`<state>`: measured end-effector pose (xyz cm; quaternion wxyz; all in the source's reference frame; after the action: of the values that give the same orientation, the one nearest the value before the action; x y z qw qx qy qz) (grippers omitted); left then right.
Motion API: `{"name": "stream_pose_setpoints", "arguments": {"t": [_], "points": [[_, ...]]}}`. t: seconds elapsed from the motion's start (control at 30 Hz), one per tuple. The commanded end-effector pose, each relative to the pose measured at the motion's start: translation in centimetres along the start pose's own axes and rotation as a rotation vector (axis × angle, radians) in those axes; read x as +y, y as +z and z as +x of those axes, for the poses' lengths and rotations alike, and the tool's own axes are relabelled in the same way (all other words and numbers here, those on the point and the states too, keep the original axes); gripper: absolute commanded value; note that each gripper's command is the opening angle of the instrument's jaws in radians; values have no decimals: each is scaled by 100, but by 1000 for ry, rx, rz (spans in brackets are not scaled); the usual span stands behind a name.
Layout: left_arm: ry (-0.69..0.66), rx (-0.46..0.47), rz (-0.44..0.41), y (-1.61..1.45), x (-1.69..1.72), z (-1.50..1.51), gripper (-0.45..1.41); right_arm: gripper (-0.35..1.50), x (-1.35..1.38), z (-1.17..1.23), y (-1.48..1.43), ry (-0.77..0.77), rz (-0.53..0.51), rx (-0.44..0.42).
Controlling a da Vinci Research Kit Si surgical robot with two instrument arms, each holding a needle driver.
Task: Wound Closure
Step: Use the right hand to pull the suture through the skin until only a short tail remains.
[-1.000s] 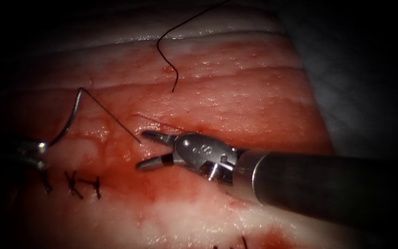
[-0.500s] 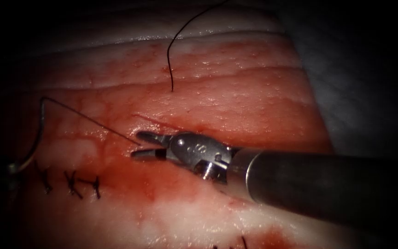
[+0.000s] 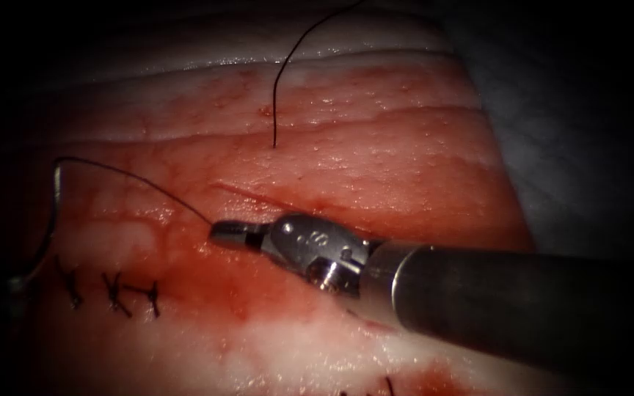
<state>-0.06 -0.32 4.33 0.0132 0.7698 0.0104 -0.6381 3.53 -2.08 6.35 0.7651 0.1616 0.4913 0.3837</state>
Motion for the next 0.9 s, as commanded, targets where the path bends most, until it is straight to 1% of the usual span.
{"name": "stream_pose_setpoints", "arguments": {"t": [0.03, 0.07, 0.17, 0.27, 0.37, 0.47, 0.53, 0.57, 0.63, 0.67, 0.7, 0.73, 0.77, 0.8, 0.9], "points": [[-9, -9, 4, 3, 2, -11, -45, -35, -15, -1, 4, -6, 13, -12], [-17, -22, 11, 1, 5, -17, -45, -35, -33, 0, 1, -7, 30, -19], [-37, -44, 22, -4, 8, -24, -45, -35, -60, 2, -2, -16, 53, -26], [-48, -54, 26, -10, 10, -25, -45, -35, -85, 7, -3, -23, 73, -31], [-51, -66, 32, -17, 10, -21, -45, -35, -102, 9, -4, -31, 87, -49], [-61, -77, 39, -23, 8, -16, -45, -35, -113, 11, -5, -29, 96, -53], [-64, -90, 44, -26, 6, -14, -45, -35, -114, 12, -5, -29, 96, -56], [-66, -93, 49, -28, 5, -13, -45, -35, -113, 13, -4, -27, 105, -47], [-71, -107, 76, -33, 1, -12, -45, -35, -104, 16, -2, -34, 105, -4], [-74, -115, 93, -36, -2, -11, -45, 5, -98, 19, -1, -69, 101, 21], [-77, -123, 108, -39, -4, -10, -45, 52, -90, 22, 0, -102, 95, 48], [-81, -129, 130, -44, -9, -9, -45, 76, -84, 25, 0, -131, 88, 69], [-85, -135, 144, -48, -12, -9, -45, 84, -77, 27, -1, -148, 82, 82], [-94, -141, 159, -52, -16, -9, -45, 86, -69, 29, -2, -165, 72, 95], [-103, -164, 201, -65, -26, -8, -45, 88, -51, 31, -4, -219, 33, 97]]}}
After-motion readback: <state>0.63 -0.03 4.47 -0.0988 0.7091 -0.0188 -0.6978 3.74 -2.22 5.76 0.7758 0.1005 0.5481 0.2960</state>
